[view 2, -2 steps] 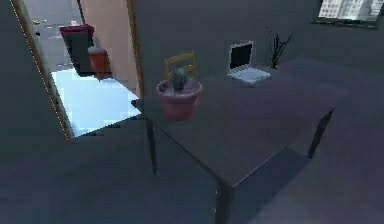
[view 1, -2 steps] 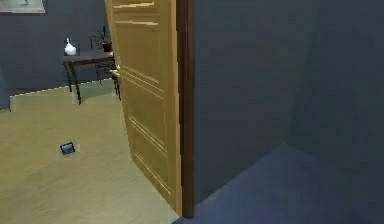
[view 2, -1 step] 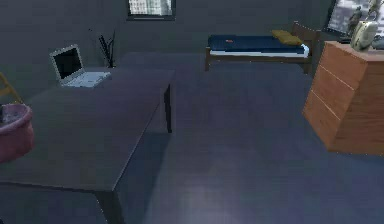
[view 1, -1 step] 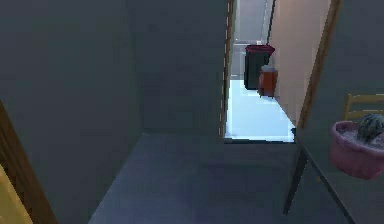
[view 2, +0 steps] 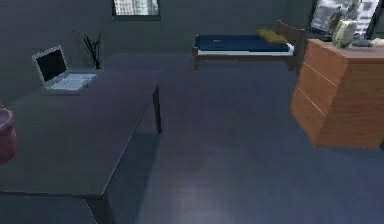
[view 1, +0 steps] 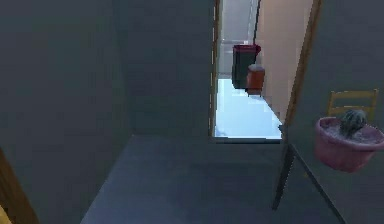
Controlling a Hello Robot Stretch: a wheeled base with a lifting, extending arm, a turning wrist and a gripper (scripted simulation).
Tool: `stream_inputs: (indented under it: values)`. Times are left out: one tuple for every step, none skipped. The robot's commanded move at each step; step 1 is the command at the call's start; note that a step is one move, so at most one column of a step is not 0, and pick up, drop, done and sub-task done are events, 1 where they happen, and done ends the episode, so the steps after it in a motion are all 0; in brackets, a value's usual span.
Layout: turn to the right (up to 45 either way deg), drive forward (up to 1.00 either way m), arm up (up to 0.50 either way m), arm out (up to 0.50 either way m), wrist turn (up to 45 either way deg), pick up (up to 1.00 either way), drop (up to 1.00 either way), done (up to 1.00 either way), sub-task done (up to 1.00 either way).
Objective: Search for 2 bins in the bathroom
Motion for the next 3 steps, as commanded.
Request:
stream_inputs:
  values:
    - [0.0,0.15,0.00,0.00,0.0,0.00,0.00,0.00,0.00]
    - [12.0,0.00,0.00,0.00,0.0,0.00,0.00,0.00,0.00]
    - [0.0,1.00,0.00,0.00,0.0,0.00,0.00,0.00,0.00]
